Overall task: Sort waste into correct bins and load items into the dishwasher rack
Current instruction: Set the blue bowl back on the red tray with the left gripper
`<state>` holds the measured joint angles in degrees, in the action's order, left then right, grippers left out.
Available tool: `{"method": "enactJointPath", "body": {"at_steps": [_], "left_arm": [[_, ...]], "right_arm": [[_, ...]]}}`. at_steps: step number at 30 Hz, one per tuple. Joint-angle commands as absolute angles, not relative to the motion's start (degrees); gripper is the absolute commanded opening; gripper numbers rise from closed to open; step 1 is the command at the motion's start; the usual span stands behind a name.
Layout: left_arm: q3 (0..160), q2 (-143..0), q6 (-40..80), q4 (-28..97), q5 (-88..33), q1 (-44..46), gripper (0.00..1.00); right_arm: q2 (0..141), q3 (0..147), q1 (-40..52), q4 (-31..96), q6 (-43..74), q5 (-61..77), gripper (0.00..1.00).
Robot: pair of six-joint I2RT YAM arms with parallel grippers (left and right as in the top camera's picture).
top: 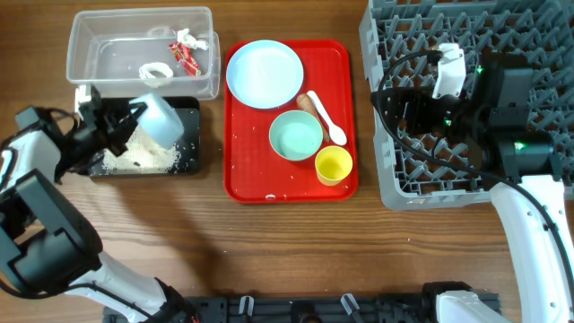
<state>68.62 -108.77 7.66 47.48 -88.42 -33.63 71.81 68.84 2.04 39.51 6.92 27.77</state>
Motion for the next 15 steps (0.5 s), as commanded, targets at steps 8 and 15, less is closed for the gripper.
{"method": "enactJointPath", "body": {"at_steps": [8,15], "left_arm": [[68.6,-108.3,11.1,43.5,-86.1,-33.3,0.04],[68.6,-97.3,9.3,42.9,-62.7,-17.0,0.04]], "right_arm": [[72.4,70.0,2.1,38.9,7.6,26.8,1.00],[72.5,70.0,2.1,38.2,7.7,26.8,1.00]]}}
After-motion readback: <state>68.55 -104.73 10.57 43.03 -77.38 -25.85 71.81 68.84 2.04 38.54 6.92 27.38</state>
